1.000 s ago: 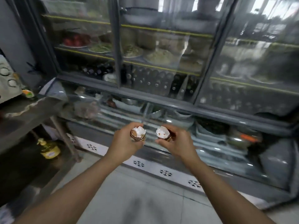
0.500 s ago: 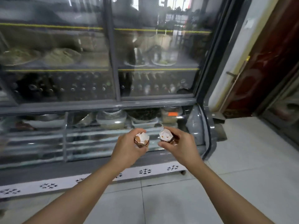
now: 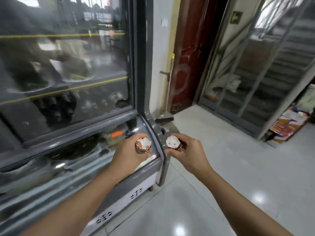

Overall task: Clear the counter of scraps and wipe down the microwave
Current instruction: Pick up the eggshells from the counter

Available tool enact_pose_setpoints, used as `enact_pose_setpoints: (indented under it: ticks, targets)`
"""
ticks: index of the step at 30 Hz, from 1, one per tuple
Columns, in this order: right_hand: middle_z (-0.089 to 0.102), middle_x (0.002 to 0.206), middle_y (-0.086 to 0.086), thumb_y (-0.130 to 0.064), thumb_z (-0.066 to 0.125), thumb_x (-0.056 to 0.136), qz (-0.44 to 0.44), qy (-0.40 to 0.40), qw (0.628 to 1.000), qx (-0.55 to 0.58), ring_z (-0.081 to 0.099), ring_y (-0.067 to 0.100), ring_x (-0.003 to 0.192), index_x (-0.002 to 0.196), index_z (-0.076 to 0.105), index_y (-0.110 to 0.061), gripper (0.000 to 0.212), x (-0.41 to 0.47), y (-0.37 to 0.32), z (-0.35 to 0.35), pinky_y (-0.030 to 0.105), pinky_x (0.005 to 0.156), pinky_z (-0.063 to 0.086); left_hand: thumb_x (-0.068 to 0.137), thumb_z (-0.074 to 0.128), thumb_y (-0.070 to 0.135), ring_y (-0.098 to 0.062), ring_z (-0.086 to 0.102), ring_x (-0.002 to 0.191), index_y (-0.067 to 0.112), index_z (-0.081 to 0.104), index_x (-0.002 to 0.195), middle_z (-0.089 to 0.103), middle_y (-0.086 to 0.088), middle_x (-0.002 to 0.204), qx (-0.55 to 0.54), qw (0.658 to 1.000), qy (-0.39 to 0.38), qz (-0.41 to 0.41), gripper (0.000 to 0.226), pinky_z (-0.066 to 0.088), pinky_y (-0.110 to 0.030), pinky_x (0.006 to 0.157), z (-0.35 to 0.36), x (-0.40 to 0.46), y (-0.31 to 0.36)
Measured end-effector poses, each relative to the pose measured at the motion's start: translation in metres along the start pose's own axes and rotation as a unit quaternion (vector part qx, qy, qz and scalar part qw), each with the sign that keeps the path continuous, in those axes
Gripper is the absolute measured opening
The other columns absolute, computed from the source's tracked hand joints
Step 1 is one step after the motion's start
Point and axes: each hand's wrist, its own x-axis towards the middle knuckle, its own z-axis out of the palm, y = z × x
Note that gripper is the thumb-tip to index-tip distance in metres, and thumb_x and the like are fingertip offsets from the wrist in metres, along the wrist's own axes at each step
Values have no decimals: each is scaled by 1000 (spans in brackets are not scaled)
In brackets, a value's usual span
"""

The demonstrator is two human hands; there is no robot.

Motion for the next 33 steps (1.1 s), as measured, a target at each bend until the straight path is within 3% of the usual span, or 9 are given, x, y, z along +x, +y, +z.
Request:
enact_pose_setpoints:
  ticks: [4,9,12,15,21,25,29,33]
  targets:
    - [68,82,-10,-21,84,65,23,38,999,-1,60,6,76,94,70,-22,32,25,38,-38,17,68,46,63,83,12,-9,65,82,40,59,99,67,11,89,-1,999,-40,22,51,54,-31,80,46,47,25]
    - [65,82,-20,-22,83,67,39,50,998,6,60,-1,80,99,69,-22,35,73,100,-86,11,68,46,66,80,12,-3,63,82,32,62,108,66,13,91,4,998,-48,37,50,47,-13,72,111,108,54]
    - [67,87,-14,-23,83,66,35,41,998,13,61,2,82,103,69,-21,39,112,139,-118,13,72,47,65,81,15,-3,63,84,34,61,107,66,12,95,0,999,-39,31,50,48,-14,73,151,148,77]
    - [68,89,-12,-22,83,66,25,19,999,16,62,3,82,103,68,-20,40,151,171,-149,16,74,49,66,81,14,4,60,82,36,60,103,65,14,93,-10,1000,-24,14,48,43,-3,67,187,184,98]
    - [68,84,-11,-16,82,67,13,-31,998,45,61,7,80,93,68,-24,30,223,220,-191,21,72,50,65,80,9,8,59,81,51,53,87,64,21,87,-11,1000,15,-19,54,40,-1,65,233,246,126]
    - [67,82,-15,-13,82,67,1,-56,997,59,62,6,80,81,59,-40,38,274,243,-197,21,73,51,66,79,12,-3,60,84,40,59,97,65,16,89,-8,998,22,-51,47,42,-8,68,251,291,124]
    - [68,81,-12,-12,82,66,-4,-72,996,60,63,9,81,78,58,-41,40,333,266,-187,21,72,51,63,80,11,-7,63,84,36,61,98,67,12,90,-9,997,41,-69,47,49,-18,73,266,347,108]
    - [71,92,-10,-19,83,66,2,-97,993,71,65,7,87,97,67,-30,37,405,292,-168,26,80,54,64,81,13,-9,62,83,33,63,102,68,10,89,-12,994,68,-86,46,48,-20,74,276,415,84]
